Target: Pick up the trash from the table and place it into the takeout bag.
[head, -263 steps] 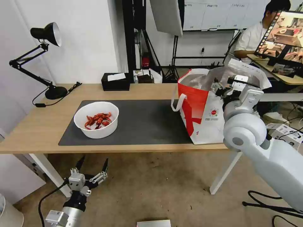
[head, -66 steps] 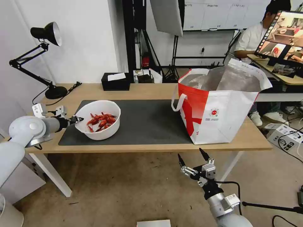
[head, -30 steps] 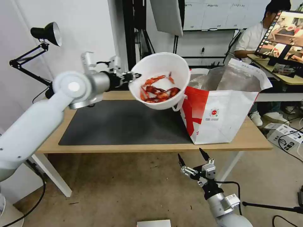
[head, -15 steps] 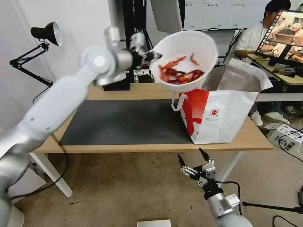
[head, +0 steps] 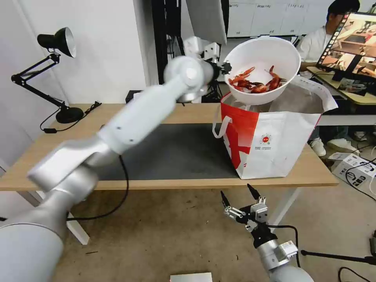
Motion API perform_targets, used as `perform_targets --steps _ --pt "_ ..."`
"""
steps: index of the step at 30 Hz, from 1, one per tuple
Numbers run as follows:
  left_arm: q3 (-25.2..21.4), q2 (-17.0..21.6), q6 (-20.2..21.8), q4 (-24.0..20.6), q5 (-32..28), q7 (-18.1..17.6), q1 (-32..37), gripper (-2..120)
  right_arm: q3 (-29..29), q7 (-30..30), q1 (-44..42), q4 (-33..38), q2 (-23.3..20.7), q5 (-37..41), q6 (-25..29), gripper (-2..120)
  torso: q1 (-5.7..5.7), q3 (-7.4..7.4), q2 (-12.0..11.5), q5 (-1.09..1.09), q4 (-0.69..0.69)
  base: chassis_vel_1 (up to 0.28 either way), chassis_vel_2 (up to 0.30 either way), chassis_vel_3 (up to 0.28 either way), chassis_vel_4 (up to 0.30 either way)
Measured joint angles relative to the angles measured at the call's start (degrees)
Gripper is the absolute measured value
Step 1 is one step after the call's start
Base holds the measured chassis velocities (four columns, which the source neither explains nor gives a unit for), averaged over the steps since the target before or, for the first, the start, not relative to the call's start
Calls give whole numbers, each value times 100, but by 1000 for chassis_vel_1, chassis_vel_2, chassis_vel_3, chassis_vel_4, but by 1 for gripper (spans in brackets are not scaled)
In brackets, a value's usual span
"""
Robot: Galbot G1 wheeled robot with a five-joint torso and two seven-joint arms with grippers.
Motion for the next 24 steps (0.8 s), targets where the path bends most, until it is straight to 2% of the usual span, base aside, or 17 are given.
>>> perform_targets --steps 5,8,15,22,24 --pt "236 51 -261 -79 545 2 148 0 0 0 0 0 0 0 0 100 0 0 0 0 1 0 0 0 0" --pt "402 200 -424 -306 901 118 248 0 0 0 0 0 0 0 0 100 0 0 0 -1 3 0 0 0 0" --pt "623 556 -331 -825 966 513 252 0 0 0 0 0 0 0 0 100 -1 -1 0 -2 2 0 0 0 0" --pt "685 689 -171 -974 903 739 206 0 0 0 0 0 0 0 0 100 -1 -1 0 -1 2 0 0 0 0" --pt "709 728 -2 -1040 778 849 193 0 0 0 0 0 0 0 0 100 -1 -1 0 -2 2 0 0 0 0"
